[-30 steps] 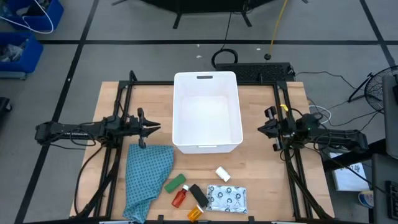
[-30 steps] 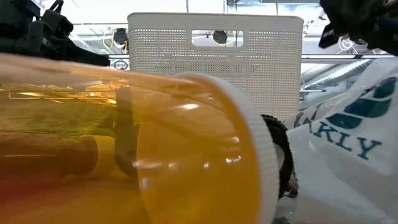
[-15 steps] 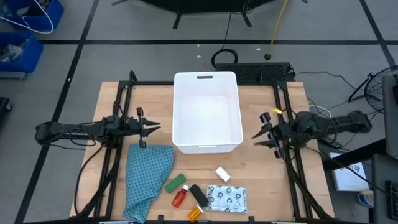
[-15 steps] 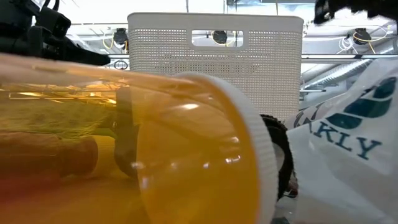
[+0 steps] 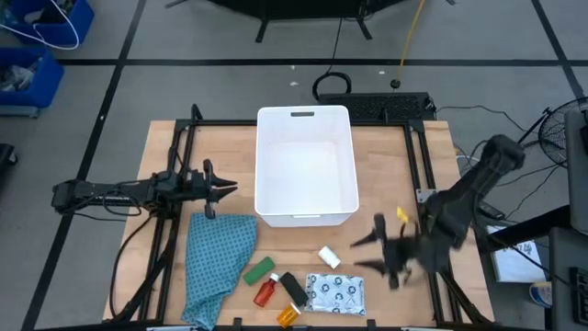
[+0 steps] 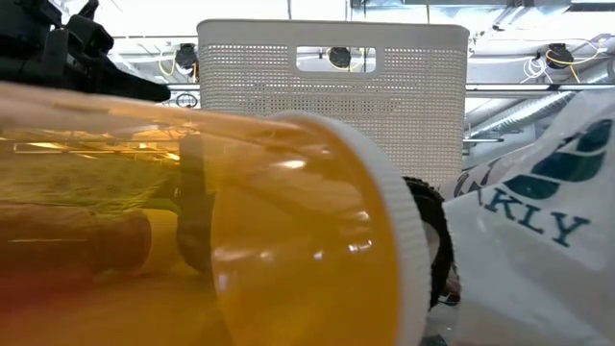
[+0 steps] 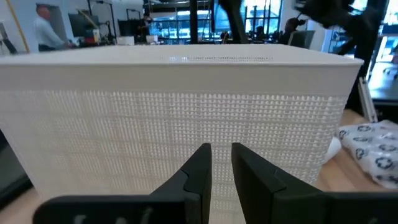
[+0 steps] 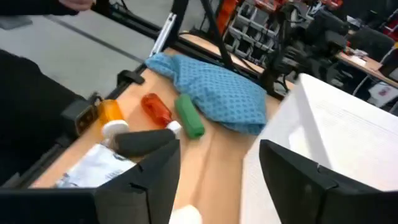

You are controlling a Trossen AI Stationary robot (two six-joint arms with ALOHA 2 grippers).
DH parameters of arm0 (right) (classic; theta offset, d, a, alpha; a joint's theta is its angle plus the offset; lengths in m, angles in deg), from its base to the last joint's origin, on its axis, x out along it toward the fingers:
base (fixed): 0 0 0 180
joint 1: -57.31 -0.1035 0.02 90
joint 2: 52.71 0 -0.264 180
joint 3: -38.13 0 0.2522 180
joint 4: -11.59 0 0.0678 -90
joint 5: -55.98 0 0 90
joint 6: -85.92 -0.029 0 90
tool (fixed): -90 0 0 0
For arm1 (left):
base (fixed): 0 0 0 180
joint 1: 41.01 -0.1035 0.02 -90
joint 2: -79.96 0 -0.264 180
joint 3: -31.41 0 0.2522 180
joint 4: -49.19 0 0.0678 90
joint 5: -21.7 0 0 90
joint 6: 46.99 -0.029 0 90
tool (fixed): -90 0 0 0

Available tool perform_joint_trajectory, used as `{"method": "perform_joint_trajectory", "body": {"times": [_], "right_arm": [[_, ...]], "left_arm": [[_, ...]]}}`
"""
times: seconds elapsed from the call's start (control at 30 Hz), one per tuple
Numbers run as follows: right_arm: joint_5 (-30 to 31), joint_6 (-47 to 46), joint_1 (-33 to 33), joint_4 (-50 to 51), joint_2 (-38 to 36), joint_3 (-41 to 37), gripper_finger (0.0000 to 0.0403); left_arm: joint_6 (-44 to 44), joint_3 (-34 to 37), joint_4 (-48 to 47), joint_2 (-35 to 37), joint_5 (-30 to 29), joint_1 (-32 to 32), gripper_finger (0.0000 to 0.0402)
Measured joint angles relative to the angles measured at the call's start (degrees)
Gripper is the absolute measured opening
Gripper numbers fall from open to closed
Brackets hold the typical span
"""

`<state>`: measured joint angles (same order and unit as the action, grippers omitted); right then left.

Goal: Pick & place medical supplies in basket/bin
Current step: Put the white mailer bag into the white bin

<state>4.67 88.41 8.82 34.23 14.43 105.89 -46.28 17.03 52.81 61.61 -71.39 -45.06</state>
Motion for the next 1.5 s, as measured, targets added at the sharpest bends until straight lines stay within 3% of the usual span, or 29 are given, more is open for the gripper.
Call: {"method": "perform_joint_trajectory", "body": {"times": [0.27, 0.63, 0.9, 1.07, 1.13, 1.33, 1.5], "right_arm": [[9.20, -10.91, -11.10, 2.15, 17.17, 14.32, 0.0233], [10.49, -35.32, -15.67, 3.84, 30.72, 16.91, 0.0233], [7.20, -53.06, -14.84, 12.68, 32.03, 16.91, 0.0233], [-2.18, -71.67, -14.59, 21.95, 30.93, 16.94, 0.0232], [-3.01, -76.71, -15.02, 22.05, 31.51, 16.68, 0.0231], [-7.30, -84.52, -15.39, 19.06, 33.54, 16.63, 0.0230], [-7.27, -87.76, -15.16, 18.98, 35.85, 16.61, 0.0229]], "left_arm": [[5.01, 0.00, -0.97, -0.02, -0.04, 0.02, 0.0067], [3.92, 0.00, -0.98, 0.00, -4.33, 0.00, 0.0067], [0.72, 0.00, 0.15, 0.00, -9.20, 0.02, 0.0067], [-1.66, 0.00, 2.59, -0.01, -9.46, 0.01, 0.0067], [-1.91, 0.00, 3.63, 0.00, -9.46, 0.01, 0.0067], [-2.07, 0.00, 4.16, -0.02, -9.46, 0.02, 0.0067], [-2.70, 0.00, 4.15, -0.02, -9.44, 0.02, 0.0067]]}}
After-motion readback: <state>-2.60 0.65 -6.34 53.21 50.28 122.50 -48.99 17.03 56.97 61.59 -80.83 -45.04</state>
